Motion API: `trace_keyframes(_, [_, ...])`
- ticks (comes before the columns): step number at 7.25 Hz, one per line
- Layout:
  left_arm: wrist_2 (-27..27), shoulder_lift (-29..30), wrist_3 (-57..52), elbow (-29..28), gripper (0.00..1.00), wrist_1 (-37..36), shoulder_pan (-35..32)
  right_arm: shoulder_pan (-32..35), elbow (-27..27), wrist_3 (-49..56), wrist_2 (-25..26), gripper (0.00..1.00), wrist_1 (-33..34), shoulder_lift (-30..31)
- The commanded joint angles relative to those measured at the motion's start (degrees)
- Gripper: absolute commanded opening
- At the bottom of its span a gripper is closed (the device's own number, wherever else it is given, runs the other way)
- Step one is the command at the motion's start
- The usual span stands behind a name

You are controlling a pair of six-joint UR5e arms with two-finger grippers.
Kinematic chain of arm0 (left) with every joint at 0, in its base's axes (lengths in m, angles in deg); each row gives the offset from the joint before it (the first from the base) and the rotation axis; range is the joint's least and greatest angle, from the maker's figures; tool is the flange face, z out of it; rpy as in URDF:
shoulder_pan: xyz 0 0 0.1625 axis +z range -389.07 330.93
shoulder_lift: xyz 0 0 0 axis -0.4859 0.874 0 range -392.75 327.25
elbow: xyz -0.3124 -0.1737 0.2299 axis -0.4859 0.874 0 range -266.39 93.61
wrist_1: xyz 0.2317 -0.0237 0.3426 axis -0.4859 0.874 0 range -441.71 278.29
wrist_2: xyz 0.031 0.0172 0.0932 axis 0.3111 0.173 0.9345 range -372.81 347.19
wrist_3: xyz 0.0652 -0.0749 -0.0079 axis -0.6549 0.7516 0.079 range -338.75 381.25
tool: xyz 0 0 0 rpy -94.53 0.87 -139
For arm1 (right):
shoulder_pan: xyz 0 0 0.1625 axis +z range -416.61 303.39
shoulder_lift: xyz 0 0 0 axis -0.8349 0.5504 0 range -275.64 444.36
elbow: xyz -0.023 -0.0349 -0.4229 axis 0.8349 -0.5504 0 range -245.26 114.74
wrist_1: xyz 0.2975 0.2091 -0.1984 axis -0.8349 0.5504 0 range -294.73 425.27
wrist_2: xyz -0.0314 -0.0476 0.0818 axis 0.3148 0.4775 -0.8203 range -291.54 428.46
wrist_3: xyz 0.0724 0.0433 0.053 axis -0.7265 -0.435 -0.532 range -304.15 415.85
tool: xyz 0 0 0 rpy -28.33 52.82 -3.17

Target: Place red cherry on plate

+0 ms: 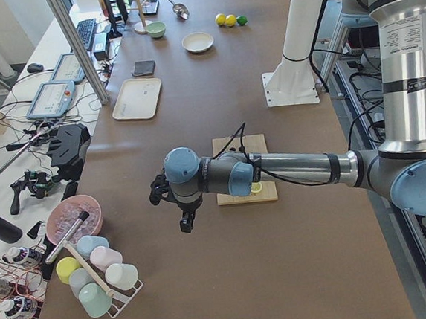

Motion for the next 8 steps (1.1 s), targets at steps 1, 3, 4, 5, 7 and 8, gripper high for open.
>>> trace_keyframes(1, [0.0,-0.6,-0.1,0.1,0.98,0.0,0.0,-0.6,-0.1,0.1,-4.2,1.00,-6.4,0.8])
trace_keyframes(3, [0.0,-0.7,0.0,1.5,0.98,0.4,-0.4,-4.1,-0.9,-1.1,-4.0,1.00,-10.8,1.2])
trace_keyframes(4, [-0.1,-0.6,0.1,1.9,0.98,0.6,-0.4,-5.6,-1.0,-1.4,-3.5,1.00,-10.9,0.8])
trace_keyframes(5, [-0.1,-0.6,0.1,1.8,0.98,0.5,-0.4,-8.0,-1.2,-1.5,-2.8,1.00,-10.8,-0.2])
trace_keyframes(7, [-0.6,-0.7,0.0,2.3,0.98,0.6,-0.5,-12.3,-1.3,-7.3,1.4,1.00,-10.9,-3.0])
trace_keyframes(8, [-0.6,-0.6,-0.1,2.5,0.98,1.2,-0.5,-14.4,-1.3,-9.0,2.6,1.00,-11.6,-3.7])
